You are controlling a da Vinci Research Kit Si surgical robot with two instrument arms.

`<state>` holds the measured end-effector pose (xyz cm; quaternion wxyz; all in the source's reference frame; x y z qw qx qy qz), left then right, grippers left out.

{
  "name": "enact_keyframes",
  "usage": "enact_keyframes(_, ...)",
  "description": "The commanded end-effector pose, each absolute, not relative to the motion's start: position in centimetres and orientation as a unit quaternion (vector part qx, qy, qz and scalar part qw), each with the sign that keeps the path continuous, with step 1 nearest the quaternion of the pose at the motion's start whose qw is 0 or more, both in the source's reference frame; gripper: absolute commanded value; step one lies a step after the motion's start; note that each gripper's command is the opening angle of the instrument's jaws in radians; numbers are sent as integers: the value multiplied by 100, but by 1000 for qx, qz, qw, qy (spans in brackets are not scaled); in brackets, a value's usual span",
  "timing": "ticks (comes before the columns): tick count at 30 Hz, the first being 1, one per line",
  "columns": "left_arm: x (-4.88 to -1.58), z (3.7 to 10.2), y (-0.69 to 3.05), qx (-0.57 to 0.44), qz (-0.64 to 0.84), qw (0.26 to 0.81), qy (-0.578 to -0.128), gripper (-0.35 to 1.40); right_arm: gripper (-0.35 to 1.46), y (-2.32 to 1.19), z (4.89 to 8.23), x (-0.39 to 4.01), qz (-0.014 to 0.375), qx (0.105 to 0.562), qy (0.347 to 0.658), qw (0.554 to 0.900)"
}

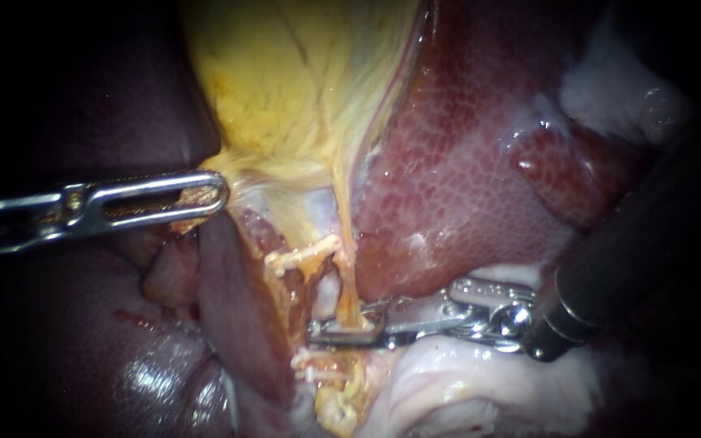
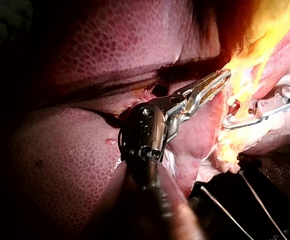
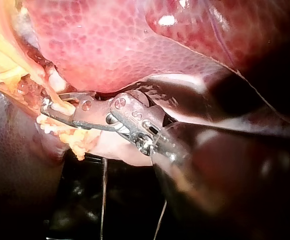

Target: Going back second clip right tube

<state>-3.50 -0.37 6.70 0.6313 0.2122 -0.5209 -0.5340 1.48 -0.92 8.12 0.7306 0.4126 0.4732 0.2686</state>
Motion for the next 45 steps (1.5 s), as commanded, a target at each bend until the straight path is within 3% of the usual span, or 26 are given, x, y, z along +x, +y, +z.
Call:
enact_keyframes(1,-350,670,-37,212,-534,631,-521,-35,-35,-92,813,147,269,413,473,730)
enact_keyframes(5,-350,670,-38,212,-534,631,-521,-35,-35,-91,812,146,268,414,473,730)
enact_keyframes(6,-350,670,-38,212,-534,631,-521,-35,-26,-90,812,146,268,414,473,730)
enact_keyframes(9,-351,670,-38,212,-534,631,-521,-35,45,-83,808,147,273,416,471,728)
enact_keyframes(12,-351,671,-39,212,-534,631,-521,-35,60,-63,796,143,272,376,487,740)
enact_keyframes(23,-350,672,-40,211,-534,632,-521,-35,60,-33,751,72,260,368,495,743)
enact_keyframes(30,-351,672,-41,211,-534,632,-521,-35,60,20,675,42,241,323,520,753)
enact_keyframes(35,-356,675,-43,209,-534,632,-522,-35,60,39,631,29,235,297,544,749)
enact_keyframes(45,-423,720,-77,221,-512,650,-517,-35,60,40,623,28,234,294,548,747)
